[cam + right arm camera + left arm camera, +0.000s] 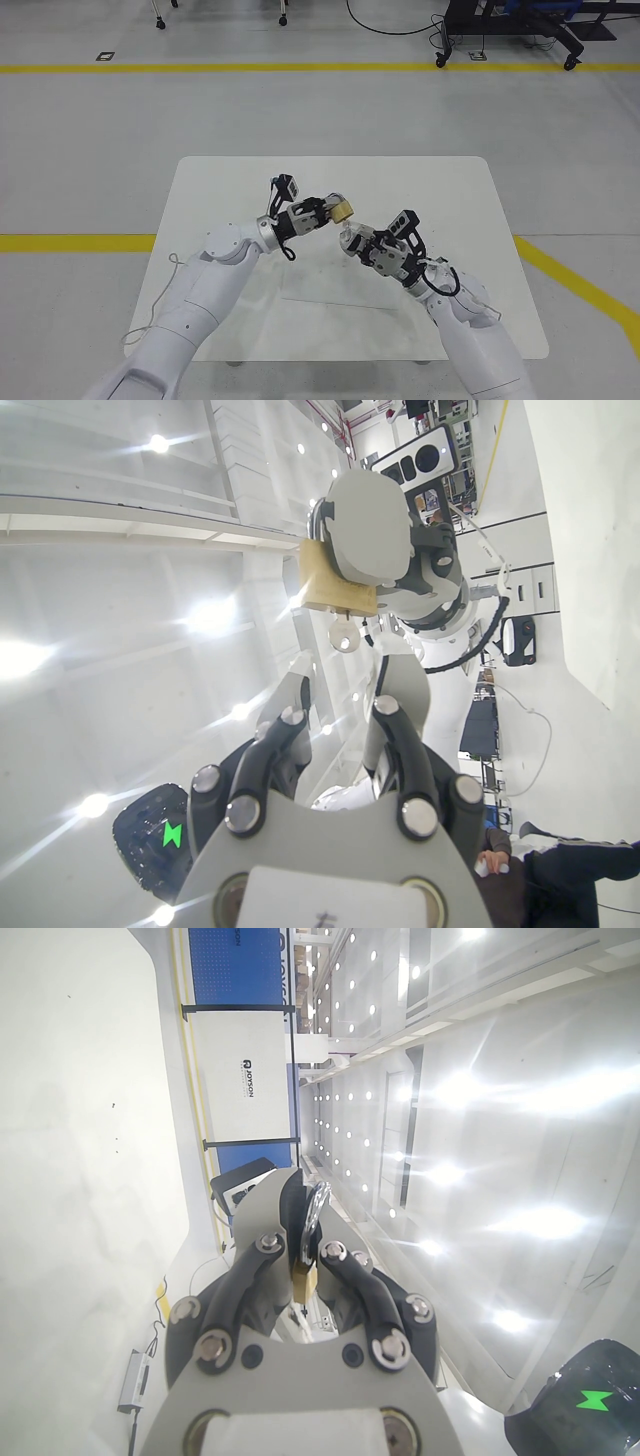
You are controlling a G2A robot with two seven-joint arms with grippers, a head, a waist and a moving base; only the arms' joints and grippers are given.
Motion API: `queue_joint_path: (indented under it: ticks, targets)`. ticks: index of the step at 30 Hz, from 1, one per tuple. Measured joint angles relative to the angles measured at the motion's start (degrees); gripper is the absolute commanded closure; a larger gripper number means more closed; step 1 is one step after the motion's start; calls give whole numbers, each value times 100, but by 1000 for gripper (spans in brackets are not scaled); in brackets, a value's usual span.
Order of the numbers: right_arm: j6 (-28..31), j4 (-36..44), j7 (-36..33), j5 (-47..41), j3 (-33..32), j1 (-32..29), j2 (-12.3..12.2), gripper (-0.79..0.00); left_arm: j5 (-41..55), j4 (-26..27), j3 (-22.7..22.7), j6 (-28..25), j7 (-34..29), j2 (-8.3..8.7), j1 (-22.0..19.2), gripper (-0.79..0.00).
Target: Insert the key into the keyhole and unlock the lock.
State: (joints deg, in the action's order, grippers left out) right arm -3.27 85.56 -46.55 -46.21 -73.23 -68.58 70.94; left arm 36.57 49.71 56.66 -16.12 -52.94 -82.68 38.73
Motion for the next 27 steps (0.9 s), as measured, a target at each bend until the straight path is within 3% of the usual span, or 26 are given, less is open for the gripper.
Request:
queue_joint_path:
  ticks: [6, 9, 27]
  targets:
    - [-68, -77, 165, 123, 96, 125, 15, -86, 27, -63, 16, -61, -67, -27, -21, 0]
    - [-86, -110, 239, 146, 127, 163, 22, 0, 34, -87, 26, -85, -81, -39, -31, 0]
    - [-67, -507, 45, -806, 120, 272, 99, 0, -91, -406, 105, -335, -209, -80, -168, 0]
